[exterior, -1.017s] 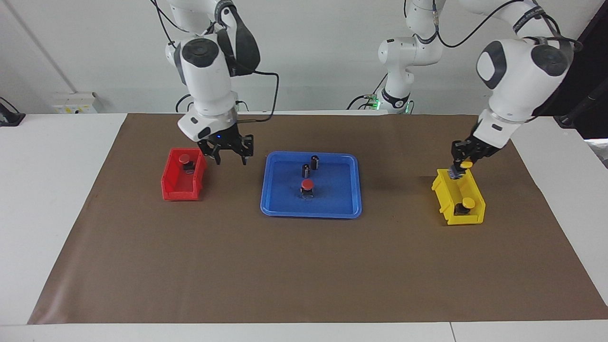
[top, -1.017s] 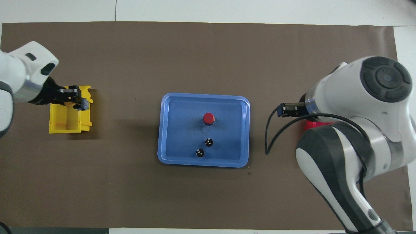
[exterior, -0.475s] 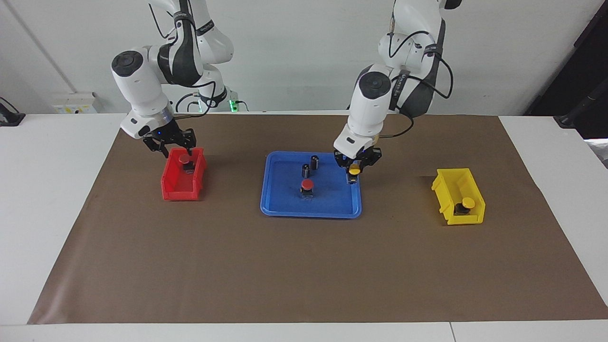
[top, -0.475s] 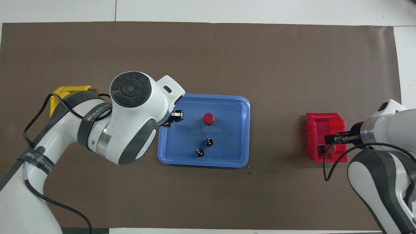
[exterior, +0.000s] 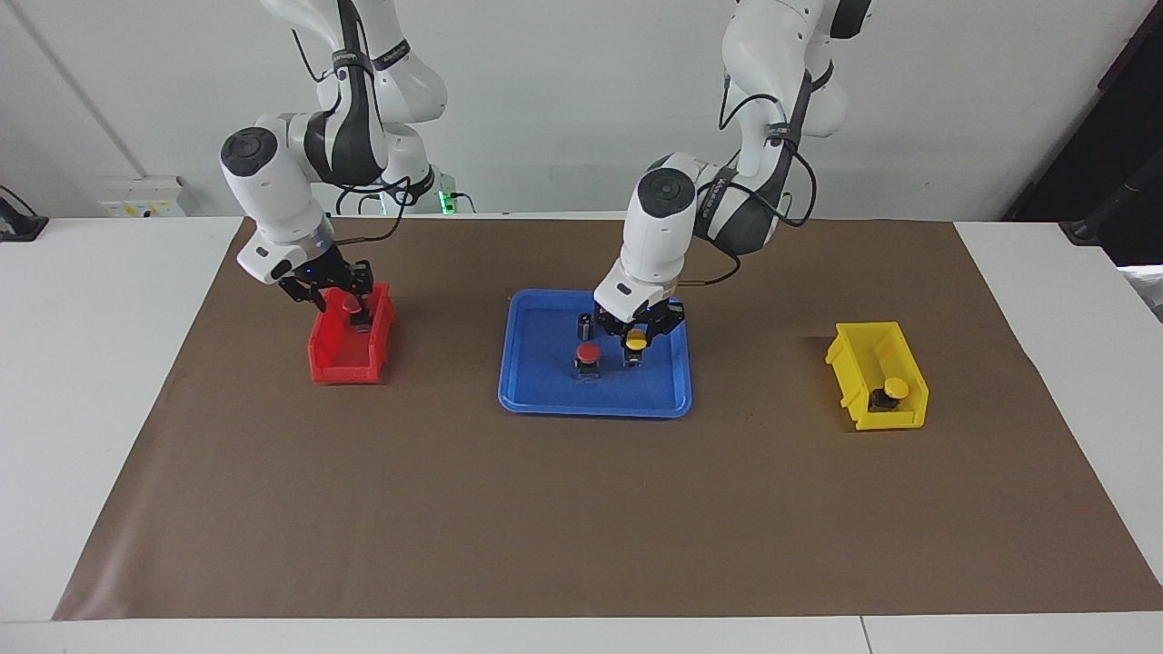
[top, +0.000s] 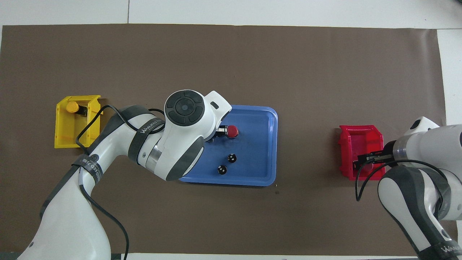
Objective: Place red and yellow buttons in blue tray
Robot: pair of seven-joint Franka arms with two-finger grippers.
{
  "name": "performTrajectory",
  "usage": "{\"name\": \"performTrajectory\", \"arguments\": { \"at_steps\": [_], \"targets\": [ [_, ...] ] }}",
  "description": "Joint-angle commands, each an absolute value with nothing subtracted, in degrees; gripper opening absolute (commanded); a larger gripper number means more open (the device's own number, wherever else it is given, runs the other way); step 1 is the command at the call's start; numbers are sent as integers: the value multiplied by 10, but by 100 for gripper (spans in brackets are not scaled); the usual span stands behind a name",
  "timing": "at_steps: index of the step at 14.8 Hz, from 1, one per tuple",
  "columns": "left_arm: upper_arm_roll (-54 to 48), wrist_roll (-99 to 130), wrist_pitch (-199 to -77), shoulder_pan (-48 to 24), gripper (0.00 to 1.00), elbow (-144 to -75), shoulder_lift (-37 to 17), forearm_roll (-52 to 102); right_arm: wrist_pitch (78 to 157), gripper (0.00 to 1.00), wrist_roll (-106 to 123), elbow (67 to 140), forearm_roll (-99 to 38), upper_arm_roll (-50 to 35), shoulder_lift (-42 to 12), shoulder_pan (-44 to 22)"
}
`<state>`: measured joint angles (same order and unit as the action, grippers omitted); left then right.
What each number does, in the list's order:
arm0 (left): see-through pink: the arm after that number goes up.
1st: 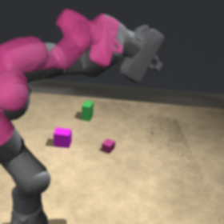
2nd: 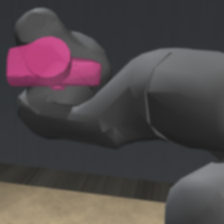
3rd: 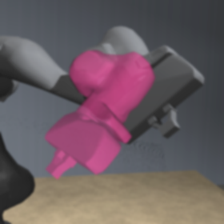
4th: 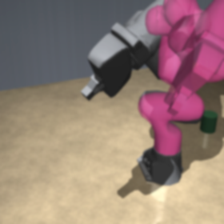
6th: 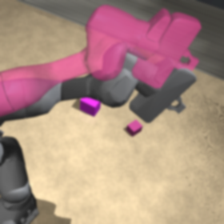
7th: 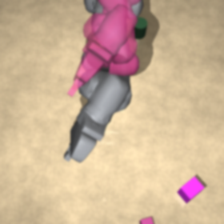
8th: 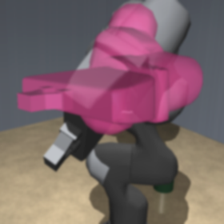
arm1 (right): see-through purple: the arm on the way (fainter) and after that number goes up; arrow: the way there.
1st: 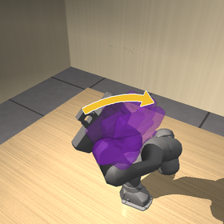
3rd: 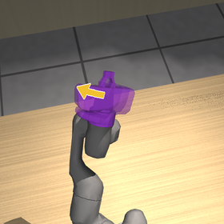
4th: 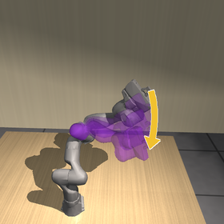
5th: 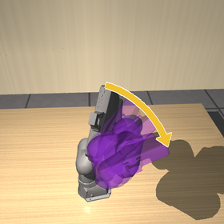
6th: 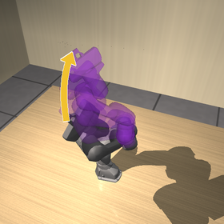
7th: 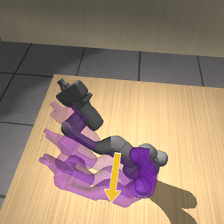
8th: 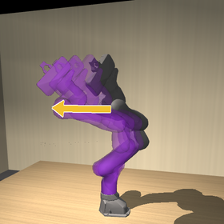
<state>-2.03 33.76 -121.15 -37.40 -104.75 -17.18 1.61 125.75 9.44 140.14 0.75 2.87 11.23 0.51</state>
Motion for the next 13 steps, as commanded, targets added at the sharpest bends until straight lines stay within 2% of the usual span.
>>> {"name": "performTrajectory", "arguments": {
  "at_steps": [1,4,5,6,7,8,10,13],
  "targets": [
    [-10,346,-1222,-387,1,-1031,-190,23,1288,67,103,1430,2,25,119,9],
    [-9,347,-1224,-387,4,-1029,-192,22,1299,66,105,1441,2,25,117,7],
    [-9,347,-1224,-387,19,-1029,-192,22,1299,66,105,1443,2,25,118,7],
    [-8,347,-1224,-385,46,-1030,-192,22,1300,65,105,1447,1,25,120,7],
    [-7,347,-1219,-385,62,-1029,-192,21,1300,65,105,1451,2,25,121,6],
    [-6,347,-1215,-385,68,-1027,-192,20,1300,65,105,1454,1,25,122,7],
    [-5,347,-1196,-384,72,-1023,-189,20,1300,64,105,1455,1,25,123,7],
    [-4,345,-1108,-378,77,-985,-162,20,1300,60,107,1459,1,25,124,7]
  ]
}}
